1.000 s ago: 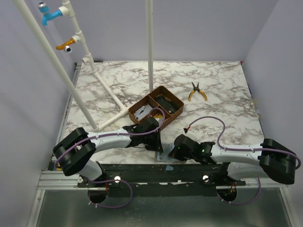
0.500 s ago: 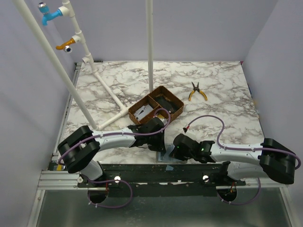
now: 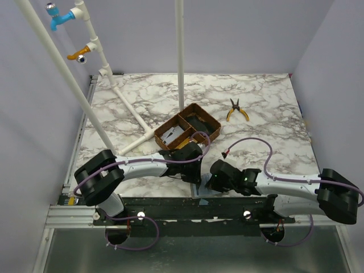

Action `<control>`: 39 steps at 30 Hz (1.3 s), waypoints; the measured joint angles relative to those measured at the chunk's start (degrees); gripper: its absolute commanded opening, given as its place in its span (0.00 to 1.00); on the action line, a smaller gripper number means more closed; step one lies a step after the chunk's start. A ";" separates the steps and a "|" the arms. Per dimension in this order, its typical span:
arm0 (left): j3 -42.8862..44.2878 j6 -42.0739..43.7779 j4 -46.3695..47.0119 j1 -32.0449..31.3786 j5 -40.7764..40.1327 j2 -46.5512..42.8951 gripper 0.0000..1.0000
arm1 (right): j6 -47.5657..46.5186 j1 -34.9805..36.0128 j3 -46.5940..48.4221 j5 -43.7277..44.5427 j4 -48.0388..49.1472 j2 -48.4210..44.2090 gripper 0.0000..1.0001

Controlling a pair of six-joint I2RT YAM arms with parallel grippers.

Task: Take the credit cards out of the card holder
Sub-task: Remove the credit card from the card holder.

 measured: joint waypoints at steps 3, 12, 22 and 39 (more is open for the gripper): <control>0.33 0.02 -0.59 -0.22 -0.11 0.50 0.05 | -0.87 -0.22 1.27 0.59 -2.25 -0.92 0.14; 2.01 0.46 -0.96 -0.85 -0.15 1.55 0.05 | -2.25 -0.37 6.38 2.91 -7.32 -4.85 0.26; 5.49 0.87 -1.44 -1.66 -0.11 4.26 0.05 | -1.97 -0.37 8.70 7.91 -17.97 -10.51 0.41; 13.29 2.62 -2.97 -3.15 0.09 14.45 0.05 | -0.13 -0.37 8.68 10.62 -24.46 -14.84 0.40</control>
